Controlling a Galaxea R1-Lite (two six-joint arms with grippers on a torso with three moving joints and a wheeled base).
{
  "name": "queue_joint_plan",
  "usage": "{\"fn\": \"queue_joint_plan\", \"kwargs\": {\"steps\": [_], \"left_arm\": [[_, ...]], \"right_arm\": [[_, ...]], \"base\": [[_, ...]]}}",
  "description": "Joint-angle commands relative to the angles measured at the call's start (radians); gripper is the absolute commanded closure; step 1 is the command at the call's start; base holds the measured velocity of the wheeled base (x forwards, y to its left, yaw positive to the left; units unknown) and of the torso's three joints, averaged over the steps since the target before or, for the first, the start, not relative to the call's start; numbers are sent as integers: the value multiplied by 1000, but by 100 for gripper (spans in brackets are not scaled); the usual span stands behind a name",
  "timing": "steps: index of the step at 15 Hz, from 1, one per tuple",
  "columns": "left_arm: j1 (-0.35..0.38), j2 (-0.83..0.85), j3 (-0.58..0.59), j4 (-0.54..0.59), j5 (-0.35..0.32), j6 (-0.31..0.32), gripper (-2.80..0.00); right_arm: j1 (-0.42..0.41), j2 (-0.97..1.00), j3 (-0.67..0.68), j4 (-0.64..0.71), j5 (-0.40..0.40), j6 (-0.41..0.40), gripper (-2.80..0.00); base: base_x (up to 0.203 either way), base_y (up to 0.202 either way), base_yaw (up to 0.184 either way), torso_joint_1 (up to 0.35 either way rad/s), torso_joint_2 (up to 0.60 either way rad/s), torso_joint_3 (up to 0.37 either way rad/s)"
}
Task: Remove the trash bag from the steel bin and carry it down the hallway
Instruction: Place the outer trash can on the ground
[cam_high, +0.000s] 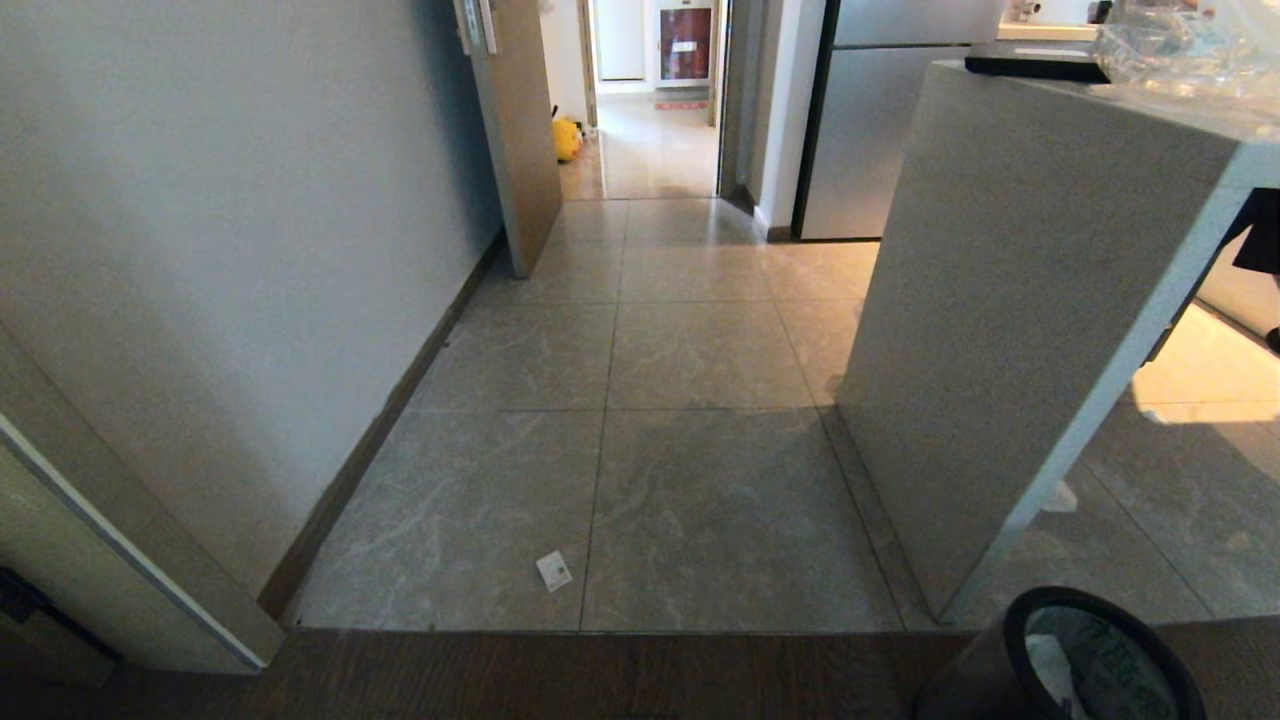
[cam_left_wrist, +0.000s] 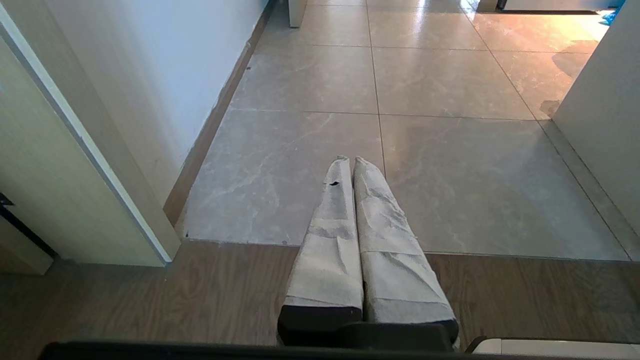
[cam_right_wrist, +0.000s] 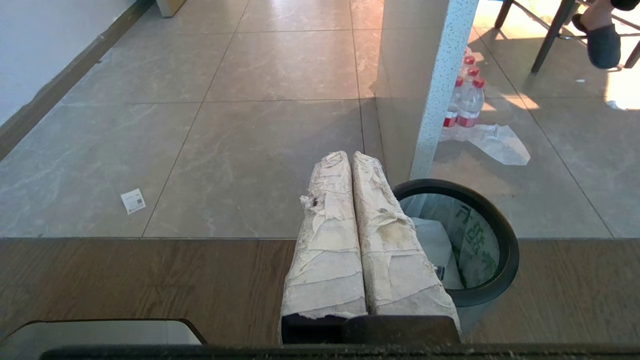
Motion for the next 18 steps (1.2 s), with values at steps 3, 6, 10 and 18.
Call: {"fn": "queue_joint_plan", "kwargs": {"steps": [3,6,10,18], "left_arm": [[0,0,0,0,1,3,0],[0,0,0,0,1,3,0],[0,0,0,0,1,3,0],[0,0,0,0,1,1,0]], "right_arm": [[0,0,0,2,0,0,0],[0,0,0,0,0,0,0],[0,-2,0,1,0,0,0],[0,-1,0,0,1,-2,0]], "base": [[0,0,0,-3,4,-111],[0,0,0,3,3,-191],[0,0,0,3,2,-195],[0,0,0,1,3,-197]]}}
